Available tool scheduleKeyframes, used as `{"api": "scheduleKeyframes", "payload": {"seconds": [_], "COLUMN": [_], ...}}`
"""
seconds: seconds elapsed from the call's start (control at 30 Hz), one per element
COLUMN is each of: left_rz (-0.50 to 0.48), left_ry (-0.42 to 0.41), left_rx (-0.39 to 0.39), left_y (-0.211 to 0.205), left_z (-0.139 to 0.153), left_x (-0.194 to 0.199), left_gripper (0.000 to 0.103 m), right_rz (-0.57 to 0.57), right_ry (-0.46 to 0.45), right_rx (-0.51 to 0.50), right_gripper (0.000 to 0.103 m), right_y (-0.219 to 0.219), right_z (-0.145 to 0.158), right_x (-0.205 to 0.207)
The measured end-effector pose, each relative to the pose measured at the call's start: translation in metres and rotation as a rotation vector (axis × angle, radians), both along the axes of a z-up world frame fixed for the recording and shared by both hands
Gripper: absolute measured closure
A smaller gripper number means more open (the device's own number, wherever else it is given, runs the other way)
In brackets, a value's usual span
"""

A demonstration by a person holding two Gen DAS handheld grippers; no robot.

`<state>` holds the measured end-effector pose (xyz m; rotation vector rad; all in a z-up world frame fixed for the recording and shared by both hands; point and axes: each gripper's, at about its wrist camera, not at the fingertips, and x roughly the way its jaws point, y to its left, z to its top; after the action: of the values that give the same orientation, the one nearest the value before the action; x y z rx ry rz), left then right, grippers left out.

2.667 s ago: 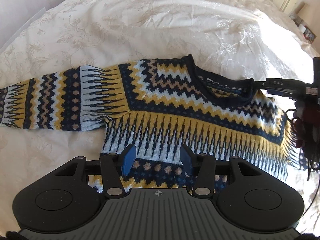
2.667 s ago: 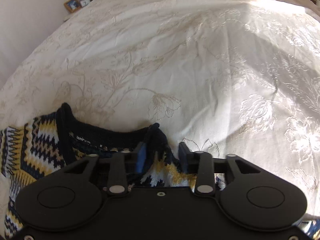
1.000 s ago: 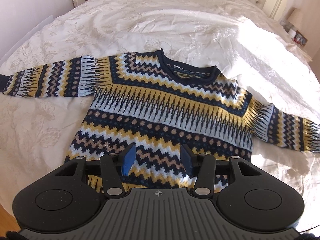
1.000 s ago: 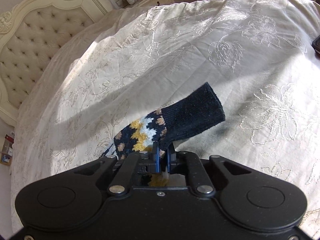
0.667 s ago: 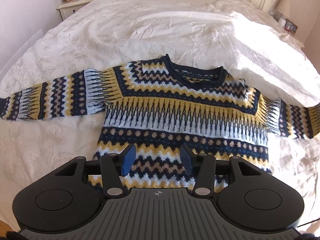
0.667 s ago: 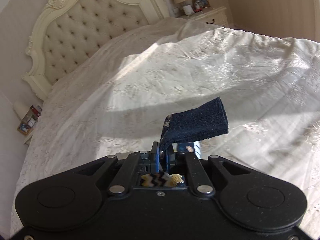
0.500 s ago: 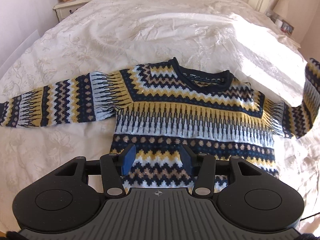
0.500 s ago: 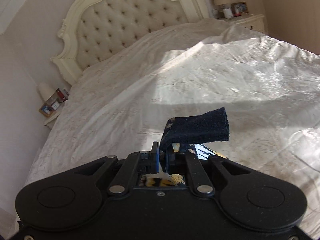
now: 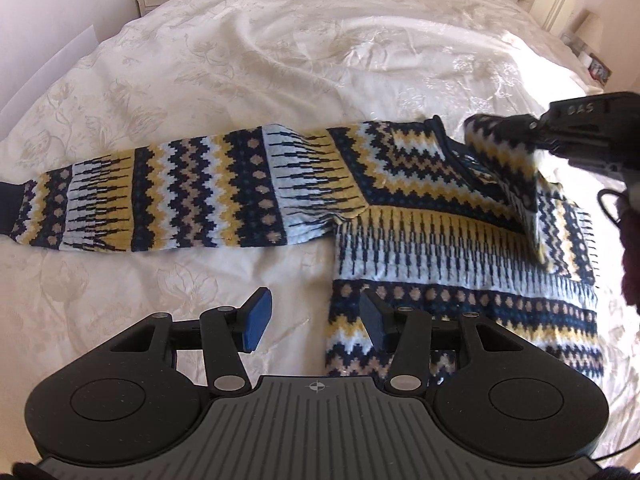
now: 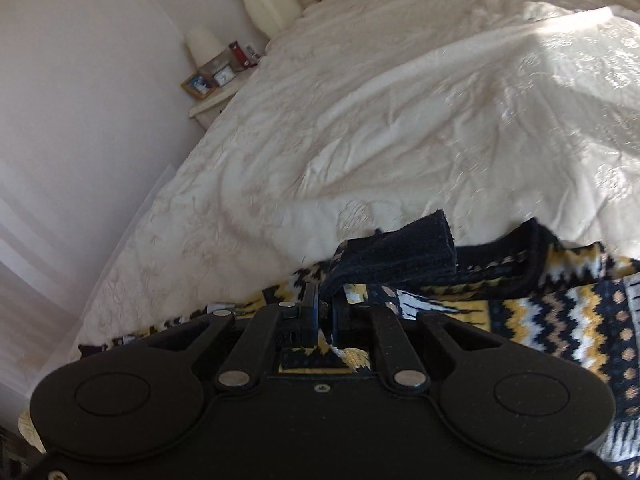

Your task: Fold small clothes

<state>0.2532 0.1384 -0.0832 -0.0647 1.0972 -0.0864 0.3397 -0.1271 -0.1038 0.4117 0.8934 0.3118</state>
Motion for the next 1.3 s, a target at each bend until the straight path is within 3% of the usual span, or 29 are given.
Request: {"api": "scheduleKeyframes", "payload": {"seconds": [0.17, 0.2, 0.27, 0.47, 0.77, 1.1, 1.17, 1.3], "left_rz": [0.006, 0.01, 0.018, 0.007, -0.039, -0.063, -0.062, -0.109], "left_ry": [0.009, 0.008, 0.002, 0.005, 0.022, 0.055, 0.088, 0.077], "left_rx": [-0.027, -0.035, -0.05, -0.089, -0.048, 0.102, 0.146, 0.192], "left_y": [0.007, 0.007, 0.004, -0.018, -0.071, -0.101, -0.1, -0.102], "left_z": [-0.007, -0.007, -0.008, -0.019, -0.049, -0.083, -0.096, -0.106], "left_x": [0.012, 0.014, 0.018, 0.037, 0.08, 0.114, 0.116, 0.114], "left_gripper": [0.056, 0.056, 0.056, 0.056, 0.056, 0.055, 0.055, 0.052], "right_rz": [0.113, 0.127, 0.157, 0.124, -0.031, -0.235, -0.261, -0.291], "right_ry": [0.041, 0.041, 0.037, 0.06, 0.122, 0.168, 0.162, 0.146], "right_rx": [-0.032, -0.027, -0.027, -0.063, -0.129, -0.132, -0.132, -0.138], "right_gripper": [0.079, 0.062, 0.046, 0.045, 0.036, 0.034, 0.034, 0.034], "right_y": [0.037, 0.037, 0.038, 0.004, -0.085, -0.177, -0.19, -0.21], "right_z": [-0.022, -0.023, -0.025, -0.023, -0.038, -0.052, -0.053, -0.052], "right_x": [-0.009, -0.012, -0.021, -0.038, -0.072, -0.075, -0.07, -0.048]}}
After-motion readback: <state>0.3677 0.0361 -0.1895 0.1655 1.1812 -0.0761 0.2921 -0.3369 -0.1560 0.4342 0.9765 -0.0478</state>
